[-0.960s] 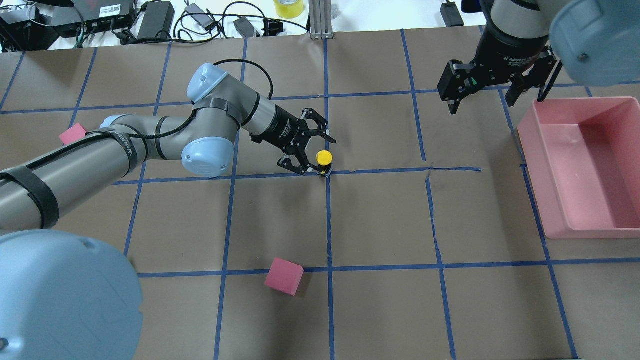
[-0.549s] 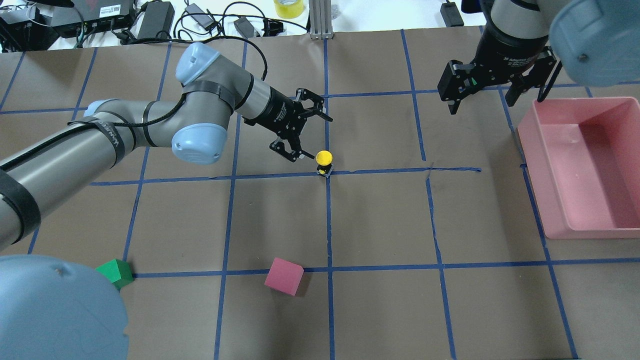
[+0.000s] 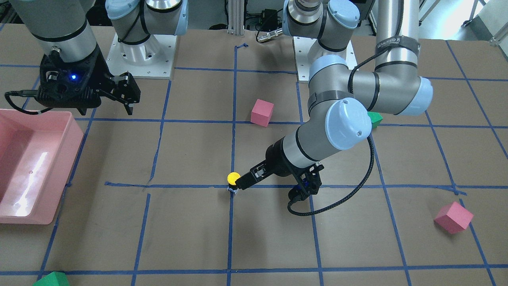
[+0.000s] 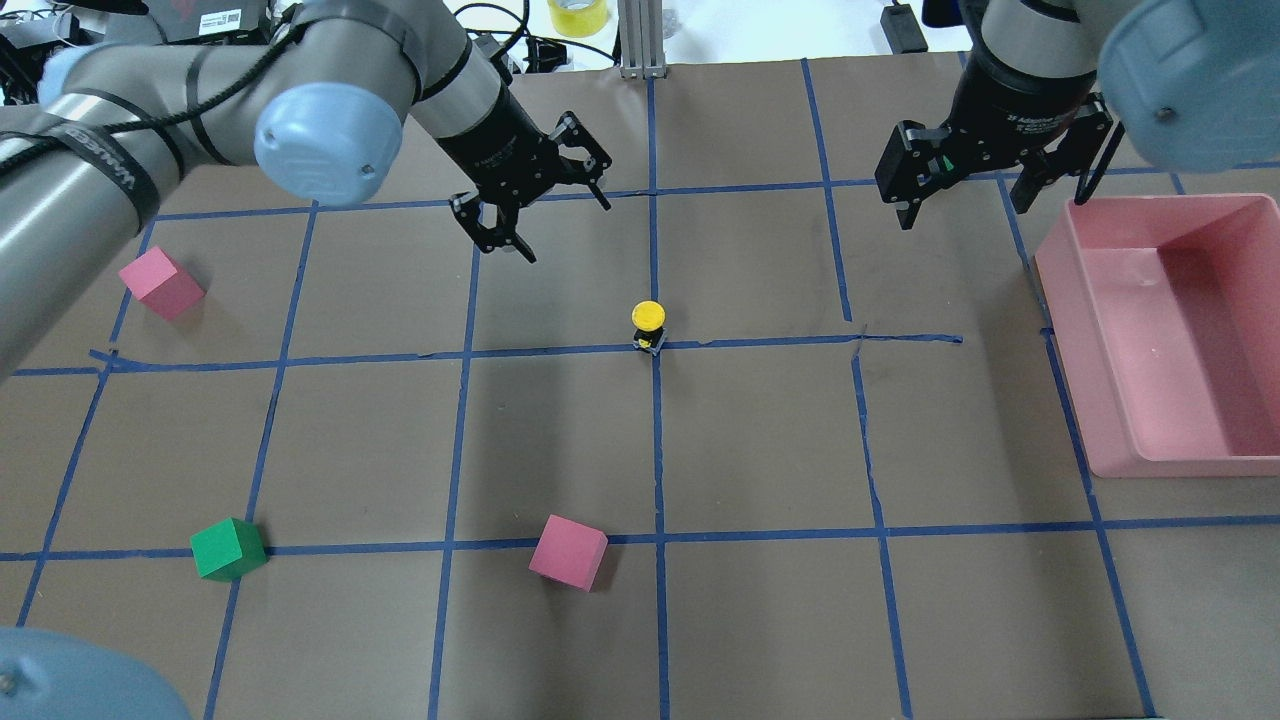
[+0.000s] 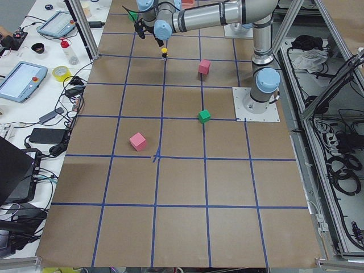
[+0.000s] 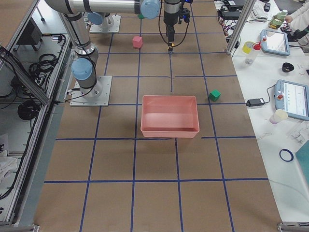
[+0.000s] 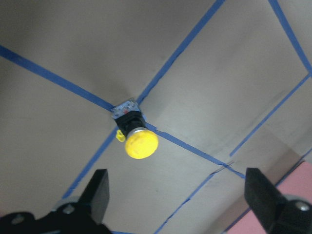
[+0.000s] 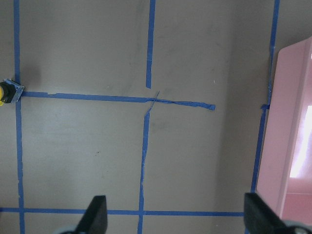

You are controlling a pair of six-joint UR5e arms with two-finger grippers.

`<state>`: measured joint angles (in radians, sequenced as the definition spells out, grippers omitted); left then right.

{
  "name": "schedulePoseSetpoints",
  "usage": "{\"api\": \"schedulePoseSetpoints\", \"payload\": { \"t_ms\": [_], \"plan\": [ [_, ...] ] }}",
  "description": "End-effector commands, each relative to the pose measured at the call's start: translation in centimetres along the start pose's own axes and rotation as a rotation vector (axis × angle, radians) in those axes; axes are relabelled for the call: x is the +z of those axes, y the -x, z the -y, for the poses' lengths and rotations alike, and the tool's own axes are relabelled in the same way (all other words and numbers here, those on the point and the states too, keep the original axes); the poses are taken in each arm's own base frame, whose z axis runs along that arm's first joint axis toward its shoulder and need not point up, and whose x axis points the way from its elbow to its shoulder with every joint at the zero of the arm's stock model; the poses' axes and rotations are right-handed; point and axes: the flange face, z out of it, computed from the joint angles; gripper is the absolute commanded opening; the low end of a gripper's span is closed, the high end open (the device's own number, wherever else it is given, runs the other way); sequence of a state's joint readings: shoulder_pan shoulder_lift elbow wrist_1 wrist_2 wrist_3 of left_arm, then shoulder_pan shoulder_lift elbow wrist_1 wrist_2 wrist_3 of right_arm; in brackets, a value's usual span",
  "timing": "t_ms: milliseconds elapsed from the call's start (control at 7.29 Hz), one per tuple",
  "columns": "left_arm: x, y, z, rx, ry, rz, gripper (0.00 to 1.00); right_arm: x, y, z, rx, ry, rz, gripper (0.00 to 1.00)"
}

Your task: Align button upright

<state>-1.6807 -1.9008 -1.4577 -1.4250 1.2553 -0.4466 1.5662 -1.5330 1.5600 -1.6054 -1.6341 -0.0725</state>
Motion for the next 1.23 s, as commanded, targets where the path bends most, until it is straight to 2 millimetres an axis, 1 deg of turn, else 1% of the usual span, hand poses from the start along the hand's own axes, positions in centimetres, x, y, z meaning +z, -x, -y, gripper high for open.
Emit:
{"api": "schedulePoseSetpoints", "payload": {
  "t_ms": [0, 137, 274, 411, 549, 686, 823, 960, 1097],
  "plan": [
    [-7.3, 1.3, -4.9, 0.294, -0.036, 0.170, 1.00, 0.0, -0.1, 0.0, 0.002, 0.002, -0.001, 1.00],
    [-11.5, 2.1, -7.7, 0.423, -0.113, 0.234, 1.00, 0.0, -0.1, 0.0, 0.002, 0.002, -0.001, 1.00],
    [-14.1, 3.2, -10.5, 0.483, -0.145, 0.288, 1.00, 0.0, -0.1, 0.0, 0.002, 0.000, -0.001, 1.00],
    [-15.1, 4.1, -13.1, 0.491, -0.129, 0.303, 1.00, -0.1, 0.0, 0.0, 0.002, -0.003, -0.001, 1.00],
    [-14.7, 5.4, -15.4, 0.481, -0.126, 0.310, 1.00, 0.0, 0.0, 0.0, 0.002, 0.000, -0.001, 1.00],
    [-13.5, 6.5, -16.2, 0.486, -0.136, 0.324, 1.00, 0.0, 0.0, 0.0, 0.006, 0.000, 0.000, 1.00],
    [-13.4, 6.8, -16.6, 0.503, -0.228, 0.312, 0.97, 0.0, 0.0, 0.0, 0.008, 0.000, 0.000, 1.00],
    [-13.6, 6.6, -15.8, 0.513, -0.322, 0.306, 1.00, 0.0, 0.0, -0.1, 0.009, 0.001, 0.000, 1.00],
    [-14.4, 5.9, -14.6, 0.516, -0.399, 0.279, 1.00, 0.0, 0.0, -0.1, 0.009, 0.003, 0.001, 1.00]
  ]
}}
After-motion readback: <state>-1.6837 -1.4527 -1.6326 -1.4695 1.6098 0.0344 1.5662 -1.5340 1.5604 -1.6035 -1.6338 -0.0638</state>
